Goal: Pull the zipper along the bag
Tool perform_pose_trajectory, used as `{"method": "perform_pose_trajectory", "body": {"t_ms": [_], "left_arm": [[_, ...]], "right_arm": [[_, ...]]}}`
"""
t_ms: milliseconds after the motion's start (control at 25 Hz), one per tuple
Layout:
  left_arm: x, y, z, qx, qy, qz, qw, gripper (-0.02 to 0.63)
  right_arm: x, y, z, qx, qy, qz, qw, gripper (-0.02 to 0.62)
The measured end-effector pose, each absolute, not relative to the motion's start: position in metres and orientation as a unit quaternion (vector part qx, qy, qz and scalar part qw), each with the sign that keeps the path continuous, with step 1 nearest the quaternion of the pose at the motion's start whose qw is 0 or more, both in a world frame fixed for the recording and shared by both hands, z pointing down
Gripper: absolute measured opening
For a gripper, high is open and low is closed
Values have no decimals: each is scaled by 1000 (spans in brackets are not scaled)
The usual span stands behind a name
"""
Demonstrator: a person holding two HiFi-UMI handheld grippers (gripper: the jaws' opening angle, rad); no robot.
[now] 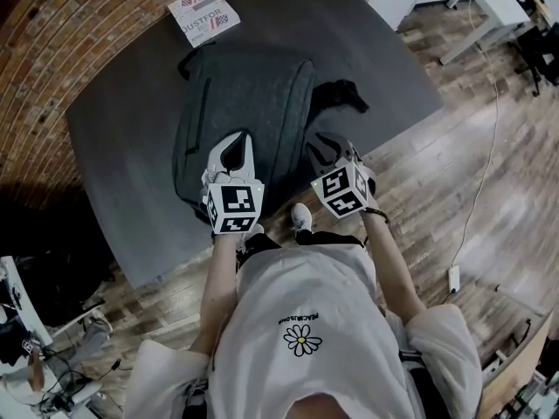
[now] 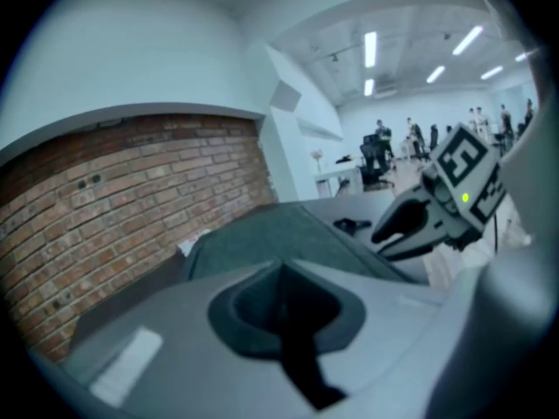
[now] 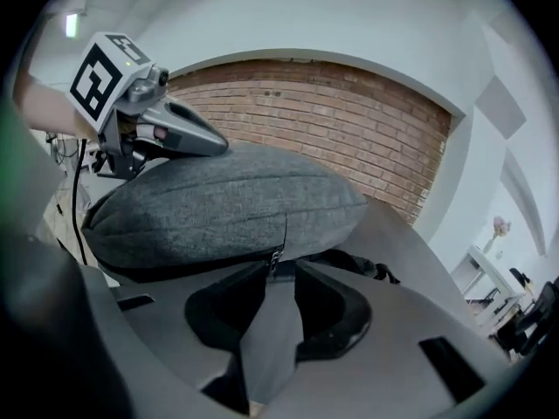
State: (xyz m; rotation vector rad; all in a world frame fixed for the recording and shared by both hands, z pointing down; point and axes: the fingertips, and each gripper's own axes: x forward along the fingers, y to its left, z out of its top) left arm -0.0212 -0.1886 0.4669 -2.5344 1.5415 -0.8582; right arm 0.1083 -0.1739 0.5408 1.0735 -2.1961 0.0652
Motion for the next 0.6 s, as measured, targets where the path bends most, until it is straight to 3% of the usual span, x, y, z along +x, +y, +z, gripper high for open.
{"method": "perform_pose_trajectory", "body": {"t_ms": [200,600], "left_arm": [[-21,-191,475,-823,489,-287,-8,-2],[-20,-192,479,-819,492,-294,-9,-2]], "right_arm": [[102,-179,561,387,-849,26,358,114],[91,-189,571,389,-841,-22,374,91]]}}
